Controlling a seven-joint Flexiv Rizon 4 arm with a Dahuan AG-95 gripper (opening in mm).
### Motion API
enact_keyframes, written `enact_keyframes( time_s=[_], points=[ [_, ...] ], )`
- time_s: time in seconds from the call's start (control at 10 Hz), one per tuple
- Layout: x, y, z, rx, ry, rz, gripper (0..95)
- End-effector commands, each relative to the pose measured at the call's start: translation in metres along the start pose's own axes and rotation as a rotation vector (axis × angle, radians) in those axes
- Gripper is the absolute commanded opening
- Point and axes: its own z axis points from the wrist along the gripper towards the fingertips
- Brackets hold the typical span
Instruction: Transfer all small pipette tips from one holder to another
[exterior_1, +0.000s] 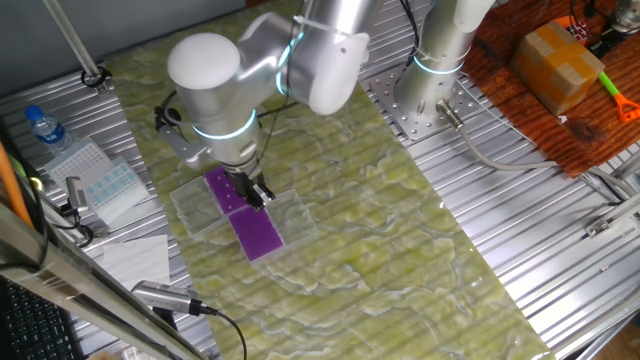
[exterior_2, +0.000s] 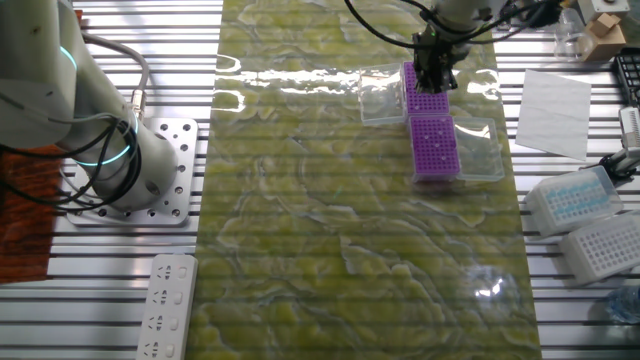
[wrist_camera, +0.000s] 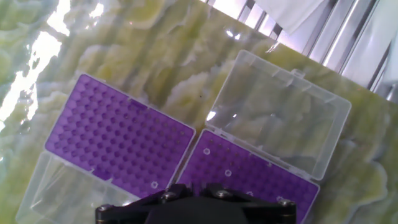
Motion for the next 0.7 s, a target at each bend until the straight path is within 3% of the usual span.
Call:
enact_keyframes(
  time_s=[0.1, 0.7],
  points=[
    [-0.0005, 0.0017, 0.0018, 0.001, -0.005, 0.000, 0.0],
    [-0.0050, 0.0039, 0.0080, 0.004, -0.008, 0.002, 0.0]
  ],
)
